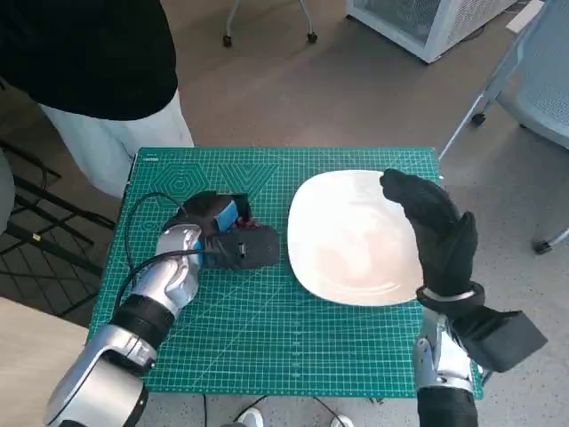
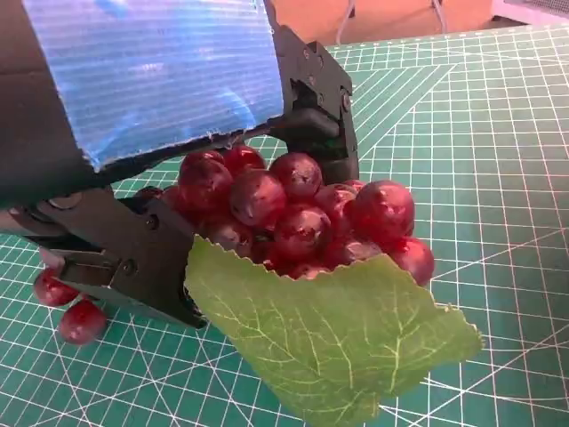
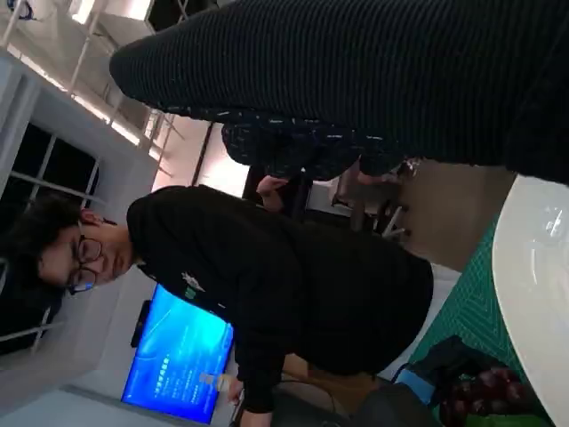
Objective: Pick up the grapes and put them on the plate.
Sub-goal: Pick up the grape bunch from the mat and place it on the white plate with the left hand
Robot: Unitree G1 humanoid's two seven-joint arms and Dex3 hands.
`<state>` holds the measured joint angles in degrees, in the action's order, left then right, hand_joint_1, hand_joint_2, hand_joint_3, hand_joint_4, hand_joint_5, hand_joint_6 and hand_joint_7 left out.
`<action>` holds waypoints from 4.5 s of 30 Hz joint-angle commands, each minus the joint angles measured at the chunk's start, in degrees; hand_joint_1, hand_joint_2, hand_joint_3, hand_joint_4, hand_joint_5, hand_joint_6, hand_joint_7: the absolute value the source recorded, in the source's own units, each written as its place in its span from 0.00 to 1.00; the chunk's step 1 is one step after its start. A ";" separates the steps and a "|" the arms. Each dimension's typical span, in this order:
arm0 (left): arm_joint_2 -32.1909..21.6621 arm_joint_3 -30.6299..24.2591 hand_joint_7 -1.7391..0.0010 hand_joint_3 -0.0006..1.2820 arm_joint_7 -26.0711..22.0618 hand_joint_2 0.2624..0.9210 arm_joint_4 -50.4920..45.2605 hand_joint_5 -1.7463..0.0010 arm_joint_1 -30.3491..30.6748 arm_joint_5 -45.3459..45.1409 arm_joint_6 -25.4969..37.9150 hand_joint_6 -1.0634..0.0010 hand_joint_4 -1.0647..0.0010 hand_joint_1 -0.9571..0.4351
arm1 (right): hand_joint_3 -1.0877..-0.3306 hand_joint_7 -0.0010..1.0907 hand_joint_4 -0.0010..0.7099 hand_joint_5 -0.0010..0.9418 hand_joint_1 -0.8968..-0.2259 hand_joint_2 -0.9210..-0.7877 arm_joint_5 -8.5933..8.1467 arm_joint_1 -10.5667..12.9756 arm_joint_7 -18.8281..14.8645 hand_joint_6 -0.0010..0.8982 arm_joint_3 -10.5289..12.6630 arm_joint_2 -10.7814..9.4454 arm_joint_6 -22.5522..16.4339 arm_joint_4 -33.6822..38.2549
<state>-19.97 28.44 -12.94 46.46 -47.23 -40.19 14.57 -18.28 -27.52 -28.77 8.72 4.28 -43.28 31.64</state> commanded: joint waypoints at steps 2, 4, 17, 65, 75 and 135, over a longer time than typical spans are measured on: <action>-1.38 -0.23 0.20 0.20 -2.45 1.00 -3.97 0.19 2.44 0.19 1.74 0.58 0.59 0.69 | 0.45 0.43 0.64 0.00 0.36 0.00 -0.22 0.50 -0.11 0.02 -0.01 -0.38 0.13 0.63; -2.03 -0.54 0.20 0.20 -3.31 1.00 -6.59 0.18 2.96 0.18 2.45 0.59 0.59 0.69 | 0.45 0.43 0.64 0.00 0.36 0.00 -0.28 0.48 -0.14 0.02 -0.01 -0.40 0.17 0.63; -6.82 -4.58 0.21 0.19 -5.95 1.00 -29.29 0.20 9.41 -0.63 6.00 0.57 0.57 0.69 | 0.45 0.43 0.64 0.00 0.36 0.00 -0.43 0.05 -0.33 0.02 0.32 -0.18 -0.04 1.28; -1.33 -3.27 0.31 0.14 -9.01 1.00 -42.75 0.22 3.98 -5.76 5.07 0.51 0.46 0.69 | 0.45 0.42 0.65 0.00 0.37 0.00 -2.34 0.65 -1.16 0.03 1.72 0.88 -0.98 1.08; 3.42 0.36 0.37 0.11 -9.30 1.00 -33.99 0.21 -5.21 -5.76 0.60 0.47 0.42 0.69 | 0.47 0.35 0.65 0.00 0.37 0.00 -3.32 1.92 -1.52 0.09 3.08 1.34 -1.30 -0.45; 15.47 0.63 0.94 0.35 -10.26 0.84 -8.07 0.14 -18.24 1.68 -7.13 0.73 0.56 0.93 | 0.48 0.23 0.66 0.00 0.37 0.00 0.23 3.57 5.50 0.16 3.98 0.79 -4.78 -0.39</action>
<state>-4.85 29.60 -21.78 37.50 -64.27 -39.78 7.07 -18.22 -24.47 -23.67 12.97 5.51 -48.28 30.39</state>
